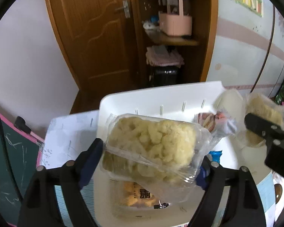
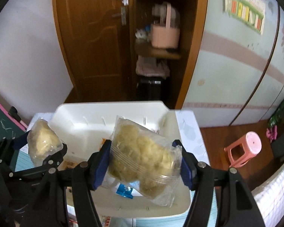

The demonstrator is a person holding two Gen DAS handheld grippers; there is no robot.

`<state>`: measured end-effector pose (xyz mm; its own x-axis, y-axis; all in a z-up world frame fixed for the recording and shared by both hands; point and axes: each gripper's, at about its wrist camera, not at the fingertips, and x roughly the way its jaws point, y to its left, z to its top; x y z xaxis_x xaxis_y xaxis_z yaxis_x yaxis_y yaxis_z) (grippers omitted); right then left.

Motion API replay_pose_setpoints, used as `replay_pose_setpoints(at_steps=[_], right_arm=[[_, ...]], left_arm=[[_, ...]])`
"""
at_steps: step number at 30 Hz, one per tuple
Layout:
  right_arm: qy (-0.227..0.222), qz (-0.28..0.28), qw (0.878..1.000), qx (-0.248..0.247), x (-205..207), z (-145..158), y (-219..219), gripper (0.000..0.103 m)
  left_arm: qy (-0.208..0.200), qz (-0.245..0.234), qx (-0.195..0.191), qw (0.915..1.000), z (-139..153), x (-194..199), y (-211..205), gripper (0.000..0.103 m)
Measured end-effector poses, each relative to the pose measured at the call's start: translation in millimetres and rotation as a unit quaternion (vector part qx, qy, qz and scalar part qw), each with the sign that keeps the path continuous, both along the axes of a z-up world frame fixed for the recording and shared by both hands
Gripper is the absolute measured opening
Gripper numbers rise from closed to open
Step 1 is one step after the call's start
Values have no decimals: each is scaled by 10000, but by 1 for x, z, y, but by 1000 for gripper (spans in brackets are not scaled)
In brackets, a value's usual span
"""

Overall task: Organize snacks
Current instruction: 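Carry both puff bags up over the white bin, then open both grippers to drop the puff bags into the white bin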

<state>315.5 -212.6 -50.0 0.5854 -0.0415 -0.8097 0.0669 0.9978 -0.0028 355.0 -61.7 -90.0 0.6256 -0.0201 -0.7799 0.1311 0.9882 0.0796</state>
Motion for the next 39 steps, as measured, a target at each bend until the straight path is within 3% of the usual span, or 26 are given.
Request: replay_pose_setpoints(at_steps=[3, 7, 24, 29, 39], right_arm=[[236, -103, 9995, 168, 3, -19, -7, 72], [94, -149, 9997, 176, -2, -25, -14, 84], [-13, -53, 9997, 242, -28, -8, -15, 85], [-68, 25, 9998, 186, -52, 8, -13, 85], [-455, 239, 9987, -53, -127, 55, 5, 85]], left_arm=[[83, 17, -49, 10000, -12, 2, -2, 96], [182, -44, -37, 9998, -18, -1, -3, 97], [191, -270, -143, 9994, 10, -39, 7, 101], [215, -143, -263, 9993, 29, -64, 26, 101], [74, -388, -180, 9991, 73, -143, 58, 101]])
